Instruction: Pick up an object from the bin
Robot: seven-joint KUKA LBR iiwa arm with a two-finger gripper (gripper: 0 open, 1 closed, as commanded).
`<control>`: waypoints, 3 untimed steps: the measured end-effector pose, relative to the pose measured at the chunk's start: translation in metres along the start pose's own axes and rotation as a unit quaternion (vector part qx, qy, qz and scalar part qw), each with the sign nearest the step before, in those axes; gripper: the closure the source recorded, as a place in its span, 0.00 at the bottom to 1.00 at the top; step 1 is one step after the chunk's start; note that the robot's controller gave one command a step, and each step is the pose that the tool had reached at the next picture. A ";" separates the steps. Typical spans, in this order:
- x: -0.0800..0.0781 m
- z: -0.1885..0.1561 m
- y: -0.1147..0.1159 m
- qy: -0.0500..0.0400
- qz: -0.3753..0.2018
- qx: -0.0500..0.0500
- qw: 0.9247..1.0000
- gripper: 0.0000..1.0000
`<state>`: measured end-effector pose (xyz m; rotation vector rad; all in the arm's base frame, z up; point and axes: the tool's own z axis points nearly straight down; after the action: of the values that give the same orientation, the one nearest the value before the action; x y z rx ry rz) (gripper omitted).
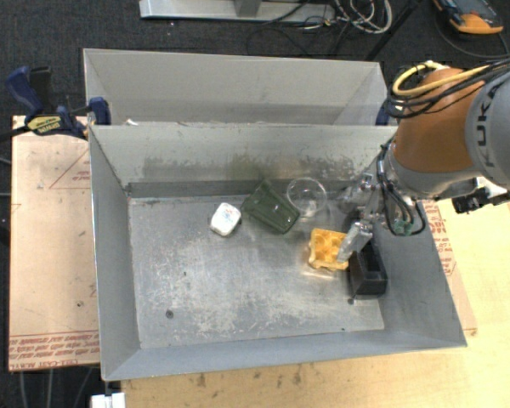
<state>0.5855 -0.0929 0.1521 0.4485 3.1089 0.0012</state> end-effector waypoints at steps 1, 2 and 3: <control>0.000 0.064 -0.012 -0.004 -0.200 -0.002 0.980 1.00; 0.000 0.064 -0.012 -0.004 -0.201 -0.002 0.980 1.00; 0.002 0.061 -0.011 -0.006 -0.201 -0.001 0.980 1.00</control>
Offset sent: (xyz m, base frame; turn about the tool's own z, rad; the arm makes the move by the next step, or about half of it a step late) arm 0.0000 0.0000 0.0000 0.0000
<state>0.5810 -0.1028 0.0907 -0.1850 3.1243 0.0020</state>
